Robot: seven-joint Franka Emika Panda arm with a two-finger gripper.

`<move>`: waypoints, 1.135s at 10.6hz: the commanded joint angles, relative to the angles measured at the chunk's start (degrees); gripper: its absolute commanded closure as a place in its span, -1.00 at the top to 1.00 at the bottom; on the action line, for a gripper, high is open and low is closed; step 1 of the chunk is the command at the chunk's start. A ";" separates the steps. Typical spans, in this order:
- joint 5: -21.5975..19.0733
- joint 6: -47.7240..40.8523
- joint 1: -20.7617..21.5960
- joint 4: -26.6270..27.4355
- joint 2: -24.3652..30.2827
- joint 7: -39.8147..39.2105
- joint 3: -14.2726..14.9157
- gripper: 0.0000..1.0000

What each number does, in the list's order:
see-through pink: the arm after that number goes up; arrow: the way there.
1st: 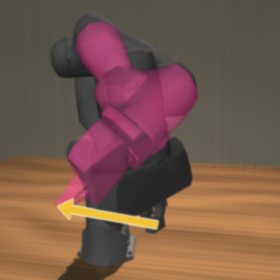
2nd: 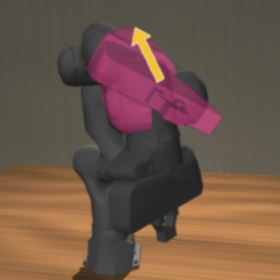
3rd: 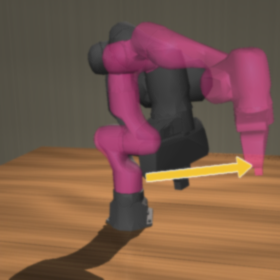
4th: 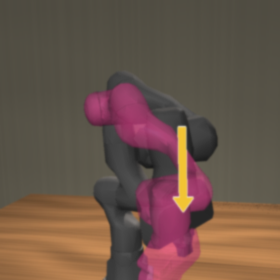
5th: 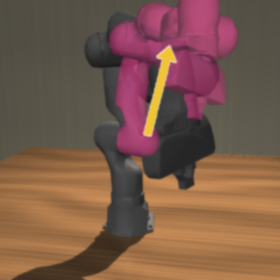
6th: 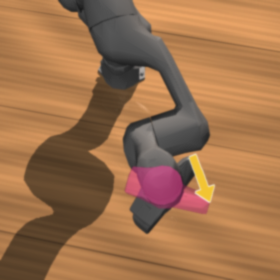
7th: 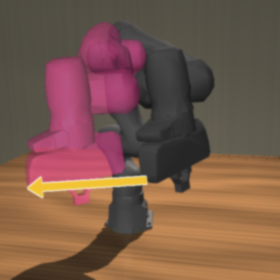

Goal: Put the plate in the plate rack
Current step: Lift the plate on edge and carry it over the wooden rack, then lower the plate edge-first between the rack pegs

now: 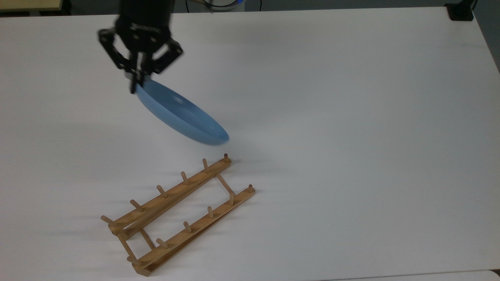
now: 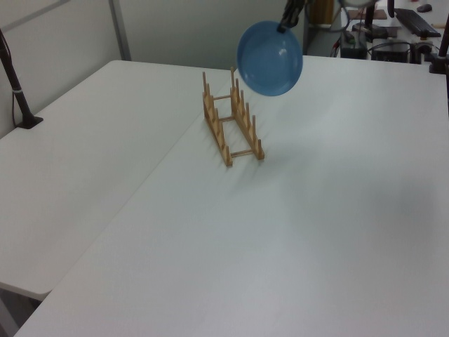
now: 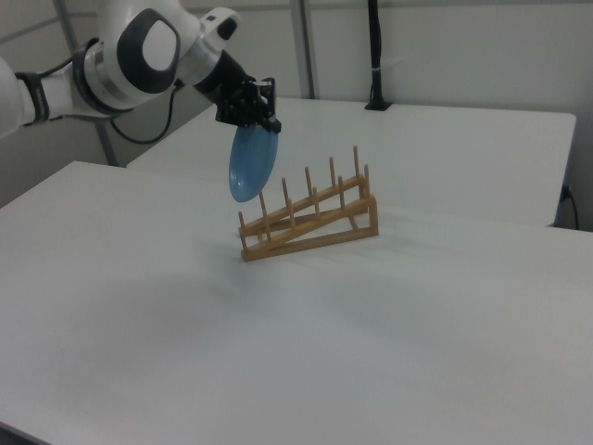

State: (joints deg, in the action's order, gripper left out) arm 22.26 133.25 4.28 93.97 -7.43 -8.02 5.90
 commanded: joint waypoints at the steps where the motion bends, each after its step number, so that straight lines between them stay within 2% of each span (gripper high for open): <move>1: 15.12 1.93 6.08 0.34 -2.76 14.48 0.52 -1.00; 3: 26.20 1.49 8.99 0.34 -4.17 25.02 1.48 -1.00; 4: 28.77 1.31 9.61 0.34 -4.52 28.20 1.48 -1.00; 8: 29.06 -0.80 10.75 0.16 -7.94 29.38 1.22 -1.00; 12: 32.13 -1.42 11.55 -0.01 -10.23 32.97 1.04 -1.00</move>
State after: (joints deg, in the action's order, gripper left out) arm 51.97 133.37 14.35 94.08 -17.38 22.16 6.08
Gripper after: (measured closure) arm 0.947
